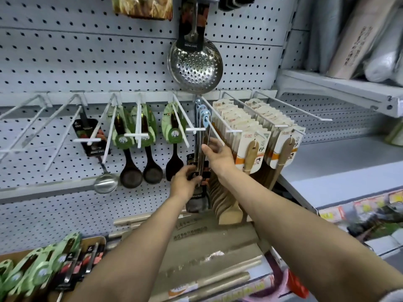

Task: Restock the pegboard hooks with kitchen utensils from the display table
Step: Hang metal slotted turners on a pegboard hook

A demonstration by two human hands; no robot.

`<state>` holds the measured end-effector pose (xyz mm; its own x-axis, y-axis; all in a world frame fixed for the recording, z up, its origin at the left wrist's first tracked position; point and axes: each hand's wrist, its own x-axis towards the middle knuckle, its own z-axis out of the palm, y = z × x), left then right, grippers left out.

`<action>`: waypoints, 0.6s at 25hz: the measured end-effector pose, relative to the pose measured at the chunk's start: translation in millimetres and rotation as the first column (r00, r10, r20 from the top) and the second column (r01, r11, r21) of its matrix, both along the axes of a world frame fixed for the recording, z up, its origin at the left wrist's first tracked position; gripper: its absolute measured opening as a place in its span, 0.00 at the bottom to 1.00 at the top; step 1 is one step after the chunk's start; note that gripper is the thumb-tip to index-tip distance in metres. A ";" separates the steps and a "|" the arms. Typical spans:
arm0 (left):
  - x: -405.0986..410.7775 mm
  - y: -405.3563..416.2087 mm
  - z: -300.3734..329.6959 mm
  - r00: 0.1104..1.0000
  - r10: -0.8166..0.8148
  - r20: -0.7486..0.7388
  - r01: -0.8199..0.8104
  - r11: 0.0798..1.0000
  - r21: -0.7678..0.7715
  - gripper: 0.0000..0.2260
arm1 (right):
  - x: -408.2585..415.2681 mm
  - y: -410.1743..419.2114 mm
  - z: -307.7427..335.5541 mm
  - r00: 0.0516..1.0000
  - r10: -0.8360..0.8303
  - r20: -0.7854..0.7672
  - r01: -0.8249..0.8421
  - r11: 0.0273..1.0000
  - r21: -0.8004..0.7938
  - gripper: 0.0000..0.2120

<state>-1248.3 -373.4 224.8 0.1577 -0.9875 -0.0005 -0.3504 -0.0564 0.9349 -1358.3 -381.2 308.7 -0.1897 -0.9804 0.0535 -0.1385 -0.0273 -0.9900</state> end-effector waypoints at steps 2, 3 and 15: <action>10.6 28.4 17.5 0.992 0.045 0.117 -0.042 0.999 -0.032 0.19 | -4.3 23.5 2.8 0.990 0.056 -0.125 -0.049 0.997 0.060 0.24; 17.9 43.9 26.5 0.979 0.079 0.189 -0.070 0.996 -0.055 0.20 | -7.5 37.6 6.2 0.972 0.086 -0.218 -0.068 0.994 0.089 0.27; 85.8 277.8 137.2 0.715 0.298 0.632 -0.124 0.944 -0.305 0.24 | -7.4 223.4 81.1 0.231 0.070 -0.971 -0.426 0.904 -0.036 0.27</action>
